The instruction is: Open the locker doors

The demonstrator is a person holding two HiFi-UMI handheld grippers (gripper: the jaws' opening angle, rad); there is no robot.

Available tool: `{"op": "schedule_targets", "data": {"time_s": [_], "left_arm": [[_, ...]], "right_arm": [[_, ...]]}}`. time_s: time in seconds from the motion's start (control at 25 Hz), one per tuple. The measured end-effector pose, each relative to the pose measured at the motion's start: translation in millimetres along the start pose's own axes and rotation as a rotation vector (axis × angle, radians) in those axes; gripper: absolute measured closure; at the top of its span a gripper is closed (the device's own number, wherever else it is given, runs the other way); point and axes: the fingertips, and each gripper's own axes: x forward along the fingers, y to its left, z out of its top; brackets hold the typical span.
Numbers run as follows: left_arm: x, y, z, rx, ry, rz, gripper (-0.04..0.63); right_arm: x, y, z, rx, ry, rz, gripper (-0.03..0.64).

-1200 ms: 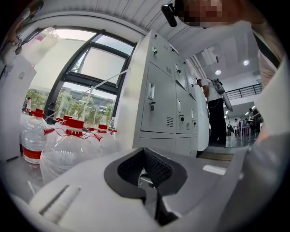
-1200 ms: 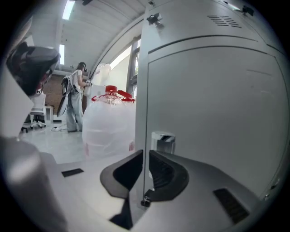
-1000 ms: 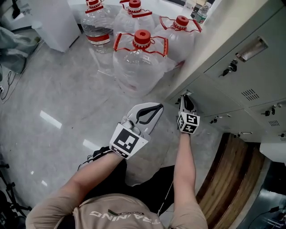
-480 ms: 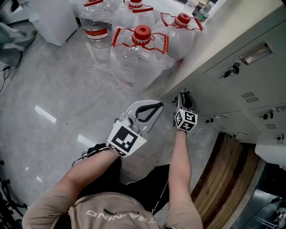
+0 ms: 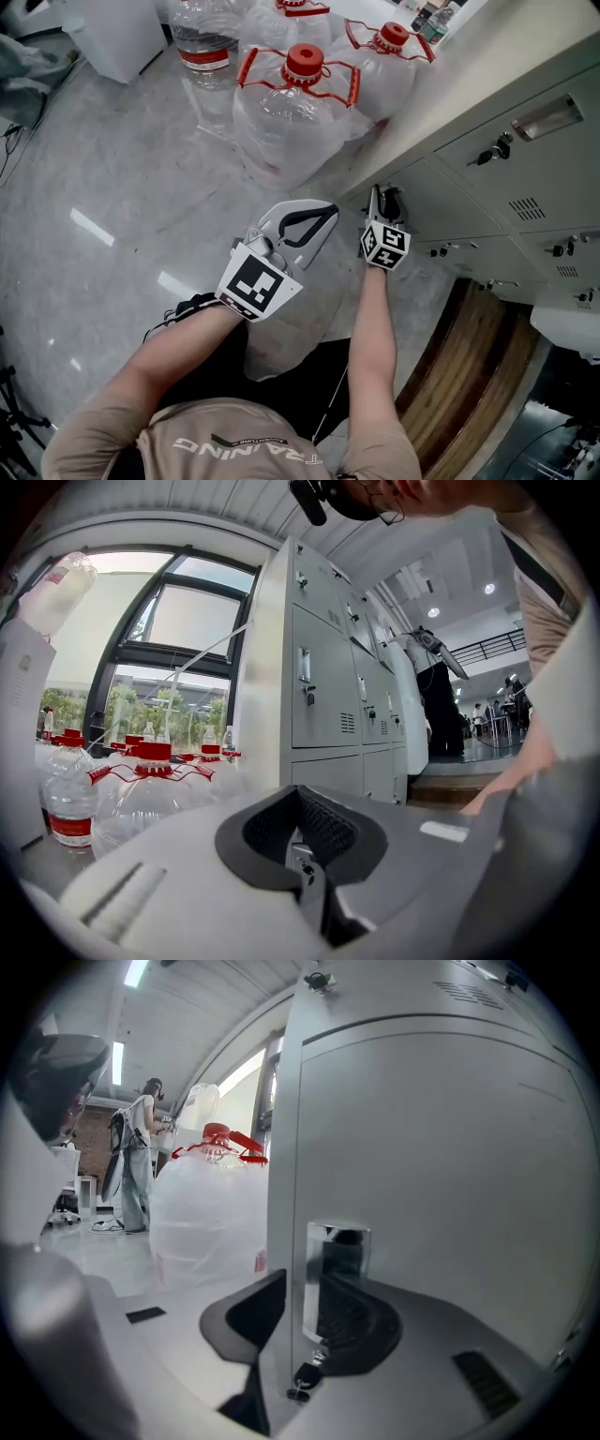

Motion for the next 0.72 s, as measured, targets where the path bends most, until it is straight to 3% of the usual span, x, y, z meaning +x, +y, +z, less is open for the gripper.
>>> {"op": "schedule_targets", "data": {"time_s": [0.44,0.72], "left_arm": [[12.0,-14.4,-8.0,0.019,0.019,-0.028,0.589],[24.6,-28.7,-11.5,-0.014,0.017,-0.056,0.589]], "right_arm": [[-47.8,21.7,-12.6,0.019,-0.02,0.015,0.537],[-94.7,32.8,-27.3,-0.01,0.004,0.046,0.537]]}}
